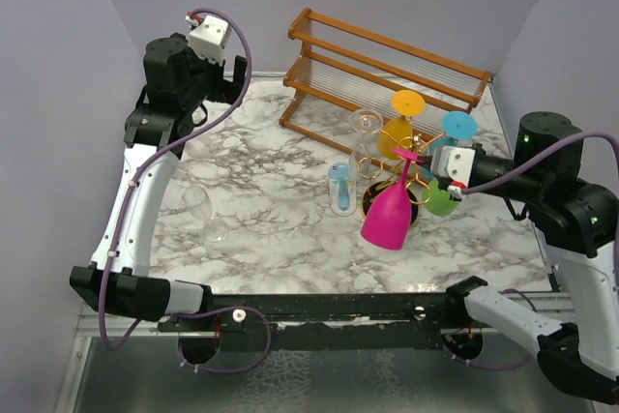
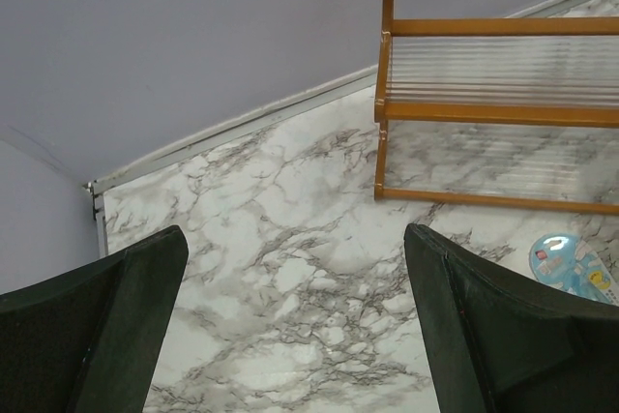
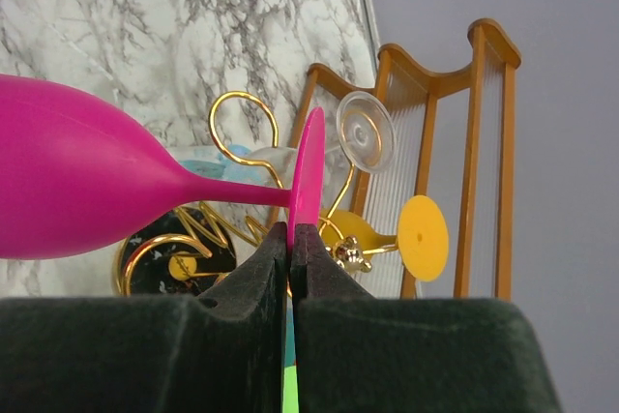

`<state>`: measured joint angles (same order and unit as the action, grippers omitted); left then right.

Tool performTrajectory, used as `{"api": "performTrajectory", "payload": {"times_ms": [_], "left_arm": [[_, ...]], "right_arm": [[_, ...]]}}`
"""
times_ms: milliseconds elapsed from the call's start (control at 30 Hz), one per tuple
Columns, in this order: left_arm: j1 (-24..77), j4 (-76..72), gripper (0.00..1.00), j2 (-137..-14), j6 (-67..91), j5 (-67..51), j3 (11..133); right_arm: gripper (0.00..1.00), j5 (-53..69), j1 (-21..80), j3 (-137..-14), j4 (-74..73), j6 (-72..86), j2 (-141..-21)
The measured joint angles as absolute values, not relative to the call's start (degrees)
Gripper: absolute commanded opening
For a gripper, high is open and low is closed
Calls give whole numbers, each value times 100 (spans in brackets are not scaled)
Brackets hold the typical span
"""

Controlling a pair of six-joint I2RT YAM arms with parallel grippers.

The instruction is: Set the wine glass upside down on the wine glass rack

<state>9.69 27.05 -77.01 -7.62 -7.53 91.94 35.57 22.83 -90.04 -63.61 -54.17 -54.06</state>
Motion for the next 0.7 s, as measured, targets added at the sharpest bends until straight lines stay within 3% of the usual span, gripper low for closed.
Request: {"api": "performTrajectory", "payload": {"times_ms": [700], "left_arm": [[969,2604,97,-7568,-858,-753,9083]], "right_arm": [[1,3551,2300,-8291,-6386,-6525,-5424]]}}
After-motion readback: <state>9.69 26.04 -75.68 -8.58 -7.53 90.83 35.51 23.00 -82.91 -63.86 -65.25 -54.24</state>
